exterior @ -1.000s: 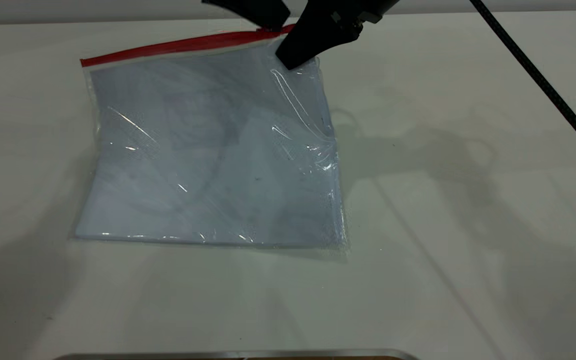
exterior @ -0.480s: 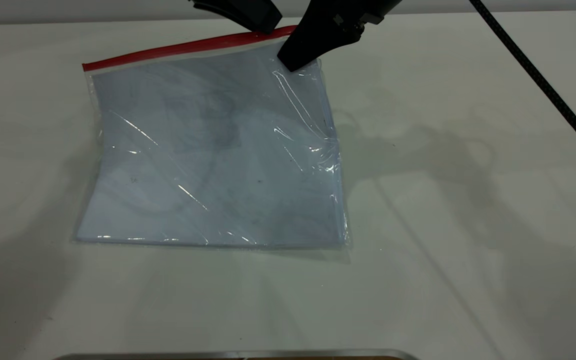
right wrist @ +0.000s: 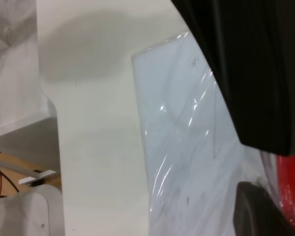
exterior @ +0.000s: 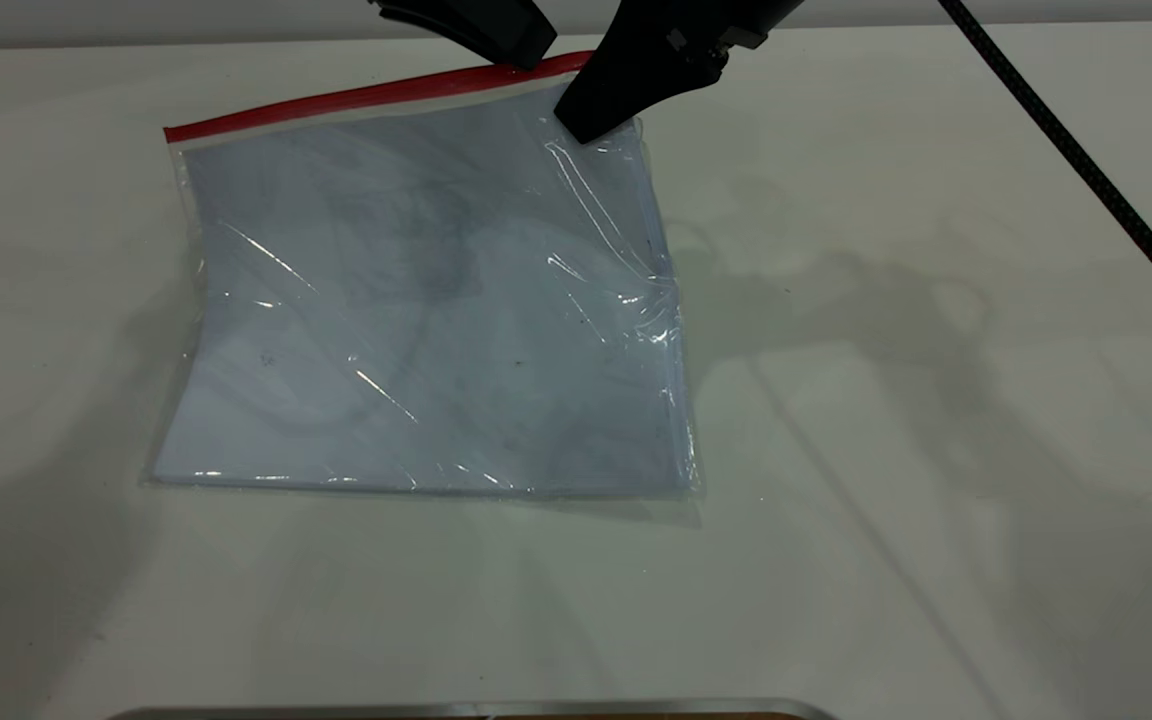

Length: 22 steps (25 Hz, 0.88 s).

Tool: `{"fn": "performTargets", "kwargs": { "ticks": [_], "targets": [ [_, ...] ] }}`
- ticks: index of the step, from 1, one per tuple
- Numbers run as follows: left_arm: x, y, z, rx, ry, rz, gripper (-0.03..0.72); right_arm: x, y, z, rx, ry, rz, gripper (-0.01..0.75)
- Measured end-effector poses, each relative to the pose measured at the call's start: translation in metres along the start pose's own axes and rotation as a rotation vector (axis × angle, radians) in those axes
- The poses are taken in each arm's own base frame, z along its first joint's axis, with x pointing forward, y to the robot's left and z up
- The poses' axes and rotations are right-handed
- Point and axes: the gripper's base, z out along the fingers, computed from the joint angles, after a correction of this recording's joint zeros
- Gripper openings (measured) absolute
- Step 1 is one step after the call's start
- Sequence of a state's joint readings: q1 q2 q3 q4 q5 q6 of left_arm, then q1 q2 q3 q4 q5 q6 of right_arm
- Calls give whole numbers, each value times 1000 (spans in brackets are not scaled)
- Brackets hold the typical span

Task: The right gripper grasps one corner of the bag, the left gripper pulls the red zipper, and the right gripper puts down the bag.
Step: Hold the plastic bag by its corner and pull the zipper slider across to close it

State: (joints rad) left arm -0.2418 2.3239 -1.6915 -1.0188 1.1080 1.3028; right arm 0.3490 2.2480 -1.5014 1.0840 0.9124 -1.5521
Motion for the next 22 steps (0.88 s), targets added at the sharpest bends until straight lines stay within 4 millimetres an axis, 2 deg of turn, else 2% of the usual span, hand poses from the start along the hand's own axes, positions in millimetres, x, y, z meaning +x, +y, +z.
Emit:
{"fn": "performTargets", "kwargs": {
  "ticks": [15, 17, 22],
  "targets": [
    [3, -2, 0, 19, 37, -4, 380, 0, 1, 0, -8, 0, 0, 34],
    [3, -2, 0, 19, 38, -5, 349, 0, 1, 0, -9, 0, 0, 34],
    [4, -1, 0, 9, 43, -4, 200, 0, 1, 0, -14, 0, 0, 37]
  ]
}}
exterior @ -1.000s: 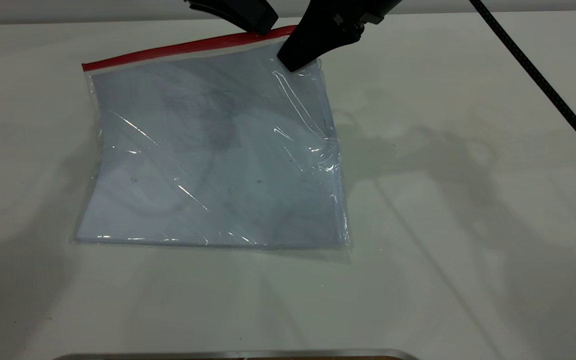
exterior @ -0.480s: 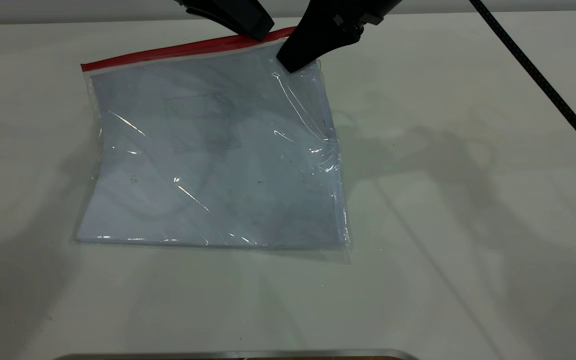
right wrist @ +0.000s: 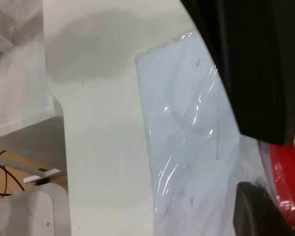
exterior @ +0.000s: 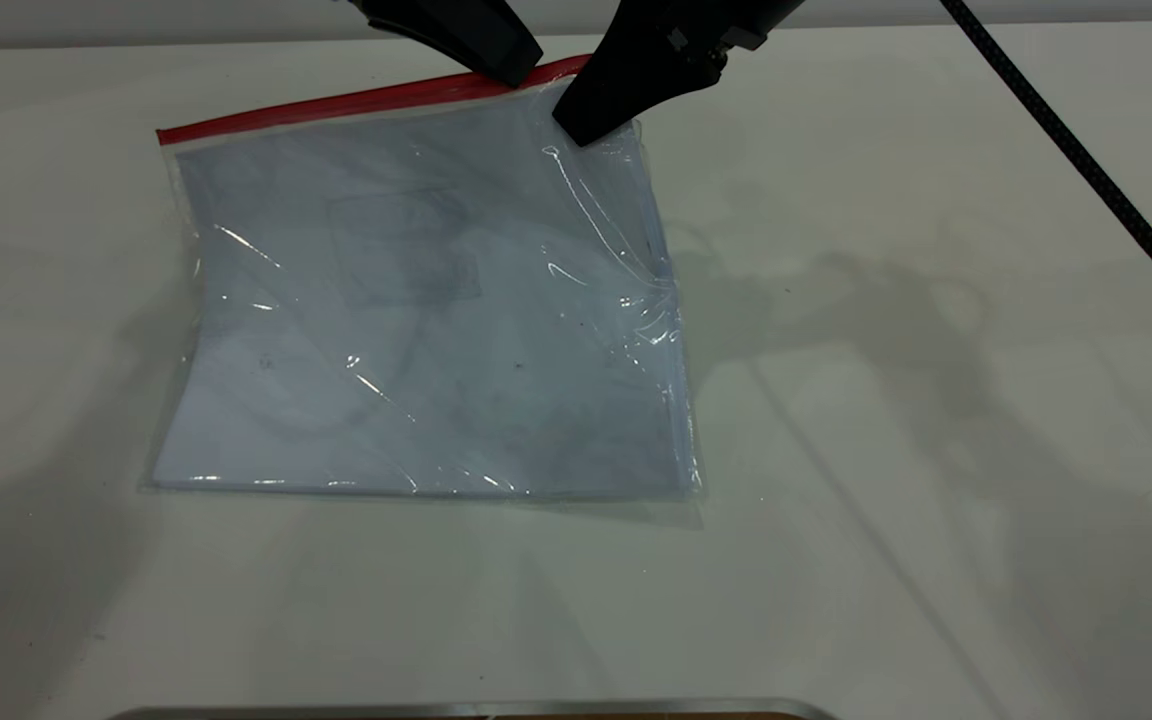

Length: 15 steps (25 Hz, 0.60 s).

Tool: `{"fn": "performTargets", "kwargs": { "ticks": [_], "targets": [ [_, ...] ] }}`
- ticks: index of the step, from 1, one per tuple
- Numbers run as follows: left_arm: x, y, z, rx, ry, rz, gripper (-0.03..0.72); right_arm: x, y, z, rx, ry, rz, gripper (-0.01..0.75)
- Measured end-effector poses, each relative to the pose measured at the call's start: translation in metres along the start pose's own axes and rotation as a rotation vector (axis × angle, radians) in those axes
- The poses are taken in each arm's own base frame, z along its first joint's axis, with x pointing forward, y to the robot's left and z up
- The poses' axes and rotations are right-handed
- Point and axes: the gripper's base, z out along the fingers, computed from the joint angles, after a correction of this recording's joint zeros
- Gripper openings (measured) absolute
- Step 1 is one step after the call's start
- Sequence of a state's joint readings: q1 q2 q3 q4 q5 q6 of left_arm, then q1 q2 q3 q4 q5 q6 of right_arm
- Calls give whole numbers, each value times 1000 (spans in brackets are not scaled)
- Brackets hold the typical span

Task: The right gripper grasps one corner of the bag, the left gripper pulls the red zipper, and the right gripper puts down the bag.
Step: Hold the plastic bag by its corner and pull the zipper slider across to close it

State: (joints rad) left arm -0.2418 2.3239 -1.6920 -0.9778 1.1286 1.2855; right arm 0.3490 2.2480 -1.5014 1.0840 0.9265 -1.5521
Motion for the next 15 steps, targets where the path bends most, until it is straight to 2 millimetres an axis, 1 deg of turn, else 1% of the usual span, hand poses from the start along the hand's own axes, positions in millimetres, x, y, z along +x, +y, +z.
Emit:
{"fn": "performTargets", "kwargs": {
  "ticks": [3, 12, 15],
  "targets": [
    [0, 1, 0, -6, 0, 1, 142, 0, 0, 0, -1, 0, 0, 37],
    [1, 1, 0, -9, 9, 5, 68, -1, 0, 0, -1, -11, 9, 37],
    [1, 1, 0, -13, 8, 5, 56, 0, -2, -3, -3, -18, 17, 37]
  ]
}}
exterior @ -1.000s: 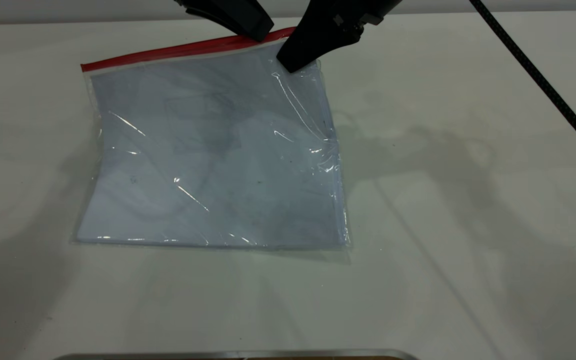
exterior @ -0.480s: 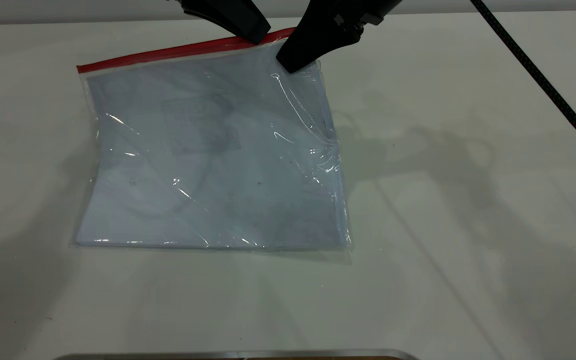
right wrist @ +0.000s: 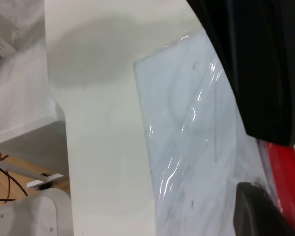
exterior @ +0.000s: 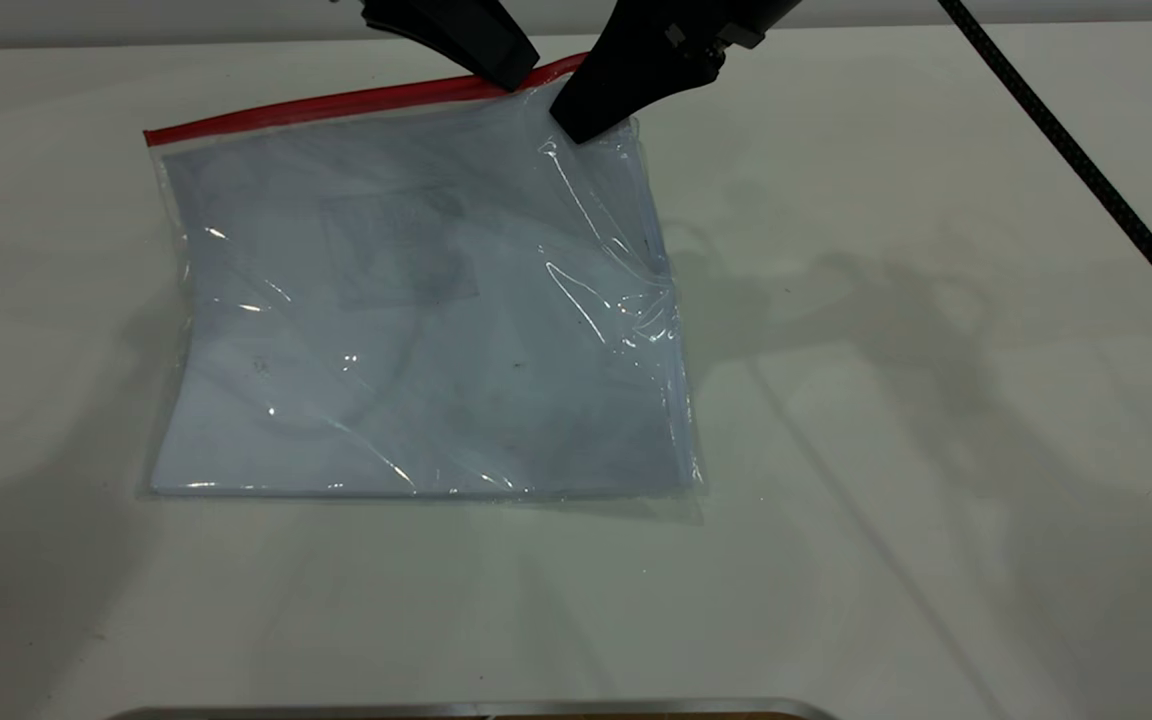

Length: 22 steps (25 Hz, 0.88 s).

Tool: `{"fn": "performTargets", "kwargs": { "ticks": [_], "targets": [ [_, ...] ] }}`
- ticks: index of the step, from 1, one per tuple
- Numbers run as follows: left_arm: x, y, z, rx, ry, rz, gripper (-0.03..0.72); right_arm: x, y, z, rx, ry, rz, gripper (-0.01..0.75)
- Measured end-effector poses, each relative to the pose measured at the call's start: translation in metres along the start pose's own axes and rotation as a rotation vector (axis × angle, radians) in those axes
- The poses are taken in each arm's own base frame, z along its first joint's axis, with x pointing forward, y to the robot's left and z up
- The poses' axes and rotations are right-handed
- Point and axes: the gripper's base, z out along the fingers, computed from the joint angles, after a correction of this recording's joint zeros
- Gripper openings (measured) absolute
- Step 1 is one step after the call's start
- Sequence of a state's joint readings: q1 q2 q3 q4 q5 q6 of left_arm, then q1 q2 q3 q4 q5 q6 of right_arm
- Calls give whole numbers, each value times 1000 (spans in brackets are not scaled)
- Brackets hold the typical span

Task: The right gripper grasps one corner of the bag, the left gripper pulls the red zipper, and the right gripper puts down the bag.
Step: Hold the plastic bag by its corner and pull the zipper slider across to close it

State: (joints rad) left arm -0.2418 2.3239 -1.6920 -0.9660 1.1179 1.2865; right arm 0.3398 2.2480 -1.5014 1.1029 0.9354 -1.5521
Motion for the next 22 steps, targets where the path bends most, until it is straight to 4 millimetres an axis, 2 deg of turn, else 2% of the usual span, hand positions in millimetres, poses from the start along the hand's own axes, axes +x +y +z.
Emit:
{"fn": "performTargets", "kwargs": {
  "ticks": [12, 22],
  "targets": [
    [-6, 9, 0, -115, -37, 11, 55, 16, -26, -35, 17, -81, 100, 37],
    [0, 21, -1, -249, 48, 41, 55, 28, -42, -57, 56, -110, 135, 37]
  ]
}}
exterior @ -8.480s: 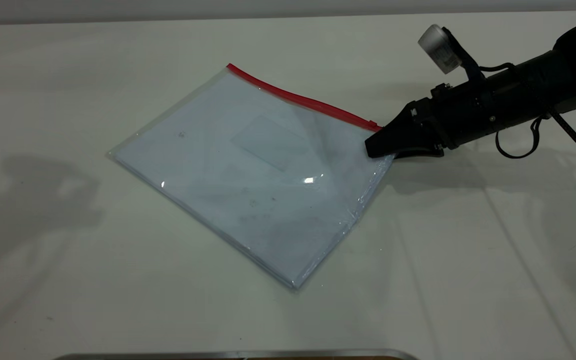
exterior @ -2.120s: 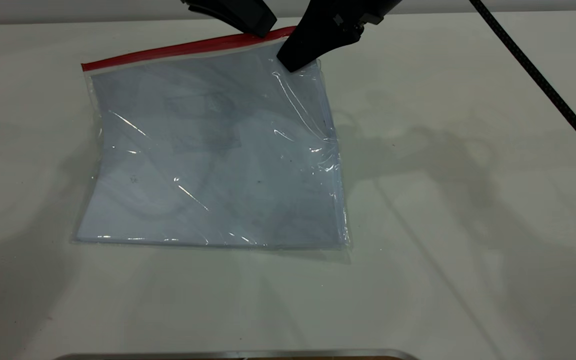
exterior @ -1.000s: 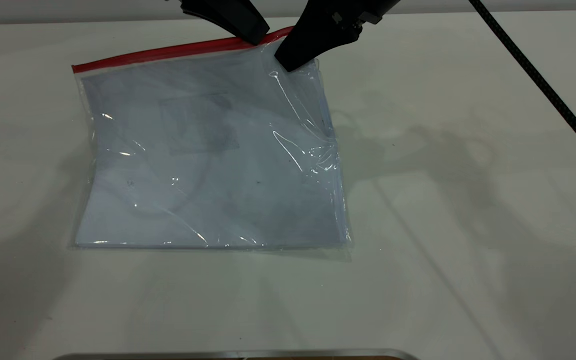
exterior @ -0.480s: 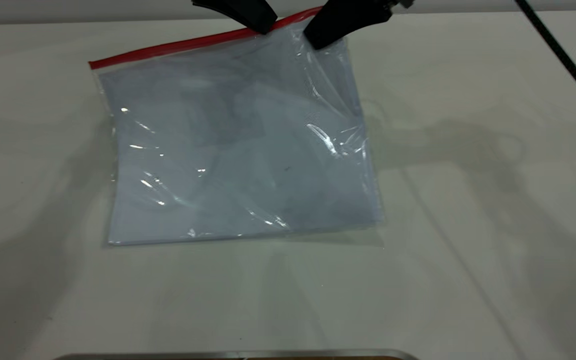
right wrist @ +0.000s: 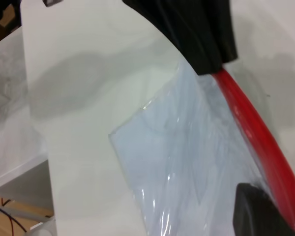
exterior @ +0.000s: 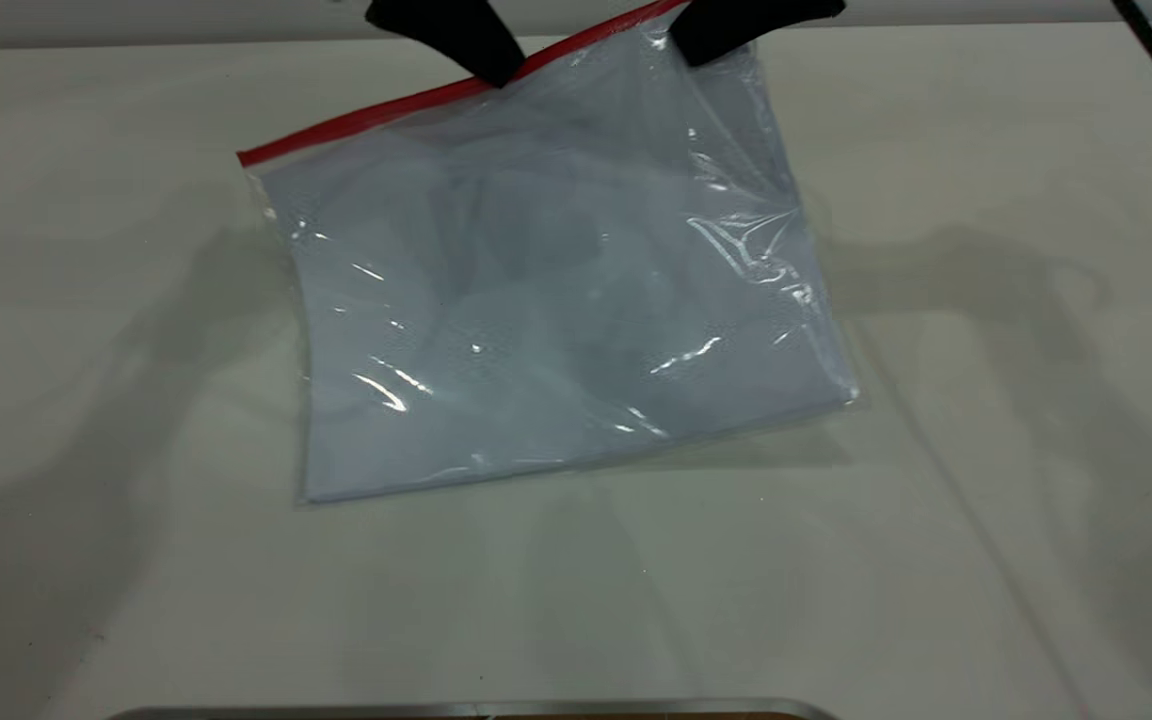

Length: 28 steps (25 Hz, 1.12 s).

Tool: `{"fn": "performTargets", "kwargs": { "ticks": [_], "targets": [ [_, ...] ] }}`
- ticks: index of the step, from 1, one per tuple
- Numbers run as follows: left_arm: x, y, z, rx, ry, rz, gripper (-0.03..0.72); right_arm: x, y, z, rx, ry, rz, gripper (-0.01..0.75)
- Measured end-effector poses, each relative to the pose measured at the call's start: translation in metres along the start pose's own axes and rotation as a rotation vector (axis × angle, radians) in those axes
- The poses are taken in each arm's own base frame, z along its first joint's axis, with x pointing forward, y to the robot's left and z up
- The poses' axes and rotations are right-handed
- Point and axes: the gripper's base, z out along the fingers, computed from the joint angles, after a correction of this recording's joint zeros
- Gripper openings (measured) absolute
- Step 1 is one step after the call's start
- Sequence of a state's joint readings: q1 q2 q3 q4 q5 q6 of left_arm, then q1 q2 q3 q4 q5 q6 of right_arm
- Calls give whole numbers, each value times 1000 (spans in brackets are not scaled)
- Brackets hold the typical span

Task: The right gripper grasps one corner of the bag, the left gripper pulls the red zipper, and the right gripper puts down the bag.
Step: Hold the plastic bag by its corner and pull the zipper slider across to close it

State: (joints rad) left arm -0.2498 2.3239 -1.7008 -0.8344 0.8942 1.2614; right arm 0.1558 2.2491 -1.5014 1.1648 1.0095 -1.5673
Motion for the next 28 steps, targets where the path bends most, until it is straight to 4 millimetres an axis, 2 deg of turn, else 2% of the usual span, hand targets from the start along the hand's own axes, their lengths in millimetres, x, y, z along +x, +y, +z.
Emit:
{"fn": "performTargets", "kwargs": {
  "ticks": [8, 13, 21, 28],
  "targets": [
    [2, 7, 0, -76, 28, 25, 57, 8, -17, -23, 40, -42, 29, 37],
    [4, 10, -1, -115, 47, 34, 59, 11, -21, -29, 48, -56, 40, 37],
    [15, 18, -3, -194, 169, 11, 63, 18, -35, -51, 86, -100, 79, 37],
    [25, 25, -8, -265, 266, -14, 64, 17, -37, -53, 91, -107, 73, 37]
  ]
}}
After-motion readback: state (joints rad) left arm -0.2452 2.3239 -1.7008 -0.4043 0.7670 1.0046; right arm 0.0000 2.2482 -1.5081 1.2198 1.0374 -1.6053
